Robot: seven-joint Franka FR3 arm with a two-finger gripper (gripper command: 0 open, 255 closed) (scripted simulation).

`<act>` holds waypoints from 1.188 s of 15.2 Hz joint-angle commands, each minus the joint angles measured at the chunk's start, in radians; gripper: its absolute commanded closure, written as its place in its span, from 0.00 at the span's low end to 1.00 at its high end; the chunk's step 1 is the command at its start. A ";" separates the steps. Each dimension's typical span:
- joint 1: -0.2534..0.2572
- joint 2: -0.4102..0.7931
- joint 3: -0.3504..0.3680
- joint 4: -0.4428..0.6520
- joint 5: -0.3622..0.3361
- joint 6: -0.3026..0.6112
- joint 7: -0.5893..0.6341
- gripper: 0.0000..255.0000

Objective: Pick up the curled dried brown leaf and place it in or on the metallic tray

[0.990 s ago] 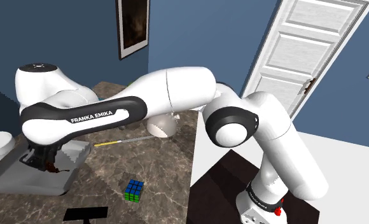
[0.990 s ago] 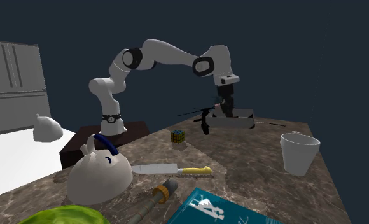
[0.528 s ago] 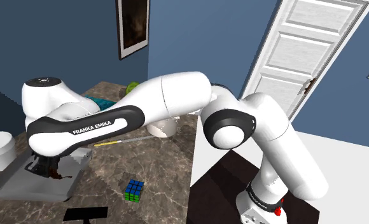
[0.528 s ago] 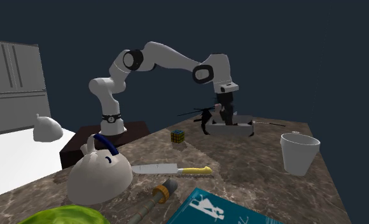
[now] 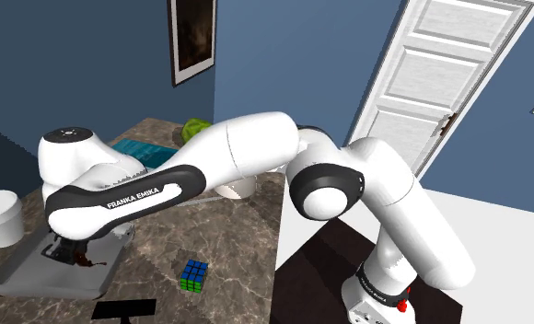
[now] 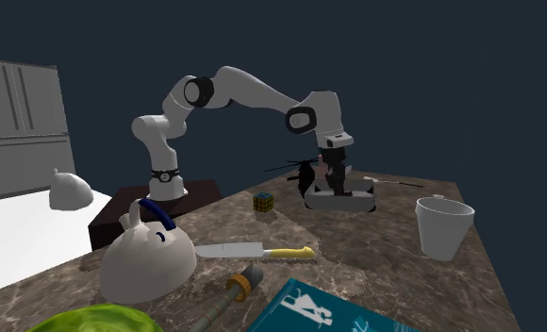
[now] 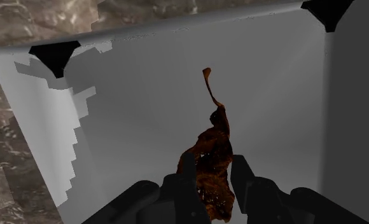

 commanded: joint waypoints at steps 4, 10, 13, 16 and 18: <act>0.000 0.000 0.000 0.000 0.000 0.001 0.000 1.00; 0.000 0.001 0.000 0.000 0.000 0.001 0.000 0.00; -0.004 -0.077 -0.001 -0.034 0.000 -0.041 -0.001 0.00; -0.005 -0.095 -0.001 -0.040 0.000 -0.054 -0.001 0.00; -0.005 -0.095 -0.001 -0.040 0.000 -0.054 -0.001 0.00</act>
